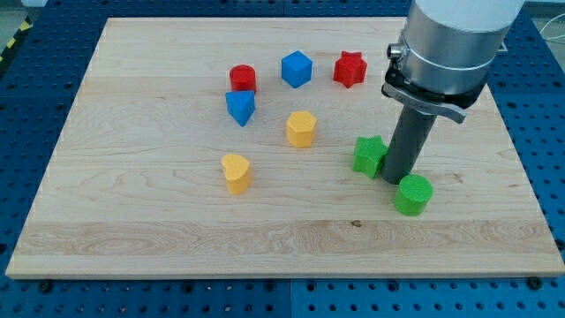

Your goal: Move the green star closer to the yellow hexagon

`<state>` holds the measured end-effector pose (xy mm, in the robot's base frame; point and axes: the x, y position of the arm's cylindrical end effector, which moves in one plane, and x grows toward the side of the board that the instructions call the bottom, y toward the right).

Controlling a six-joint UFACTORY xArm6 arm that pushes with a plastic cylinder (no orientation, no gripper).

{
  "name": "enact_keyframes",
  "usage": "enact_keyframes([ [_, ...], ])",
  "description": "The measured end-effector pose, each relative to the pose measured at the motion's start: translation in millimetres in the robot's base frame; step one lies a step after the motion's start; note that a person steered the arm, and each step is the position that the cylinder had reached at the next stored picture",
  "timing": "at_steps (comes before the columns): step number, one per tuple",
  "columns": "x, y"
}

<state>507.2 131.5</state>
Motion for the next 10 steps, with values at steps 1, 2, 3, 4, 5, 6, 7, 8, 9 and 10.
enact_keyframes([
  [1, -7, -8],
  [2, -7, -18],
  [3, -7, -15],
  [4, -9, 16],
  [5, -20, 42],
  [6, -31, 39],
  [7, -33, 22],
  [8, -28, 13],
  [9, -23, 1],
  [10, -20, -20],
])
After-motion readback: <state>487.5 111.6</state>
